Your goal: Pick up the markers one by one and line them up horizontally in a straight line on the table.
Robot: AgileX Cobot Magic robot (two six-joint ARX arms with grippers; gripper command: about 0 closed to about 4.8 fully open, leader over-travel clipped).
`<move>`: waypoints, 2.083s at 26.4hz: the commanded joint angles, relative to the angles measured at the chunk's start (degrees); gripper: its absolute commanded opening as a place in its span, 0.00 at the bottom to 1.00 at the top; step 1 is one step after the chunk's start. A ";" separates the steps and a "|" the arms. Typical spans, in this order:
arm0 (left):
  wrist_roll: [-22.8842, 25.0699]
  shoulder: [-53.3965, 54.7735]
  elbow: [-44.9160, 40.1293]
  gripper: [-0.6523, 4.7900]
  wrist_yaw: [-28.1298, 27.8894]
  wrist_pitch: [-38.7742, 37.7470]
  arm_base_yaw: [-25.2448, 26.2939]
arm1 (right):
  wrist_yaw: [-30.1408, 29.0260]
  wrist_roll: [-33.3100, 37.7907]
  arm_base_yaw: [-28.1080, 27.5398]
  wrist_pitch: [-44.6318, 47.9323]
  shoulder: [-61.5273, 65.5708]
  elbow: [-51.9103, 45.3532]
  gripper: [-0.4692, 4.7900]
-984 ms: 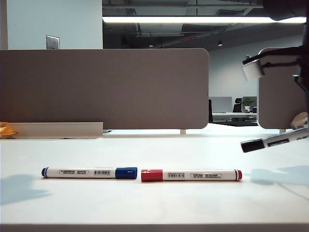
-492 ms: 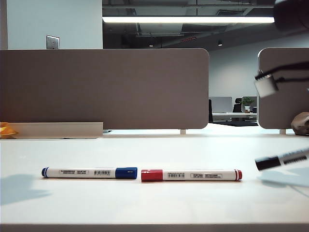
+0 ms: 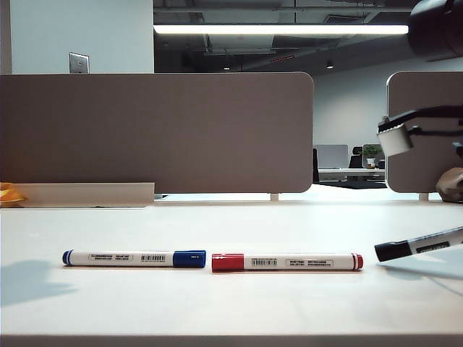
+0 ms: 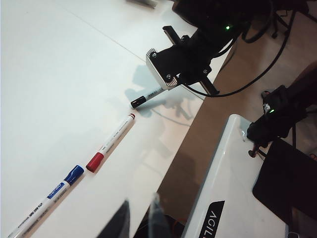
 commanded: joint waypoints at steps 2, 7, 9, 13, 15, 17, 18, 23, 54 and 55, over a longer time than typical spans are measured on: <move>0.07 -0.17 0.20 0.22 0.20 0.24 0.04 | -0.31 -0.90 0.07 1.55 2.49 -0.04 0.15; 0.07 -0.17 0.20 0.22 0.20 0.11 0.04 | -0.24 -1.88 0.02 2.16 3.80 -0.98 0.15; 0.07 -0.17 0.20 0.22 0.22 0.11 0.04 | -0.28 -3.17 -0.15 3.34 3.80 -1.84 0.15; 0.07 -0.17 0.20 0.22 0.22 0.04 0.04 | -0.28 -4.59 -0.20 5.49 3.87 -3.43 0.15; 0.07 -0.17 0.20 0.22 0.22 -0.09 0.04 | -0.28 -5.73 -0.20 5.70 4.11 -4.02 0.15; 0.07 -0.17 0.20 0.22 0.22 -0.11 0.04 | -0.24 -6.40 -0.22 5.92 4.61 -4.35 0.15; 0.07 -0.17 0.20 0.22 0.22 -0.11 0.04 | -0.22 -6.40 -0.24 6.25 4.92 -4.48 0.15; 0.04 -0.20 0.20 0.22 0.22 -0.37 0.04 | -0.09 -6.80 -0.24 7.41 6.84 -4.48 0.15; 0.09 -0.20 0.20 0.22 0.22 -0.94 0.04 | 4.87 -14.03 -0.20 9.55 8.41 -4.44 0.19; 0.09 -0.20 0.20 0.22 0.22 -0.94 0.04 | 4.81 -14.21 -0.20 9.55 8.41 -4.44 0.19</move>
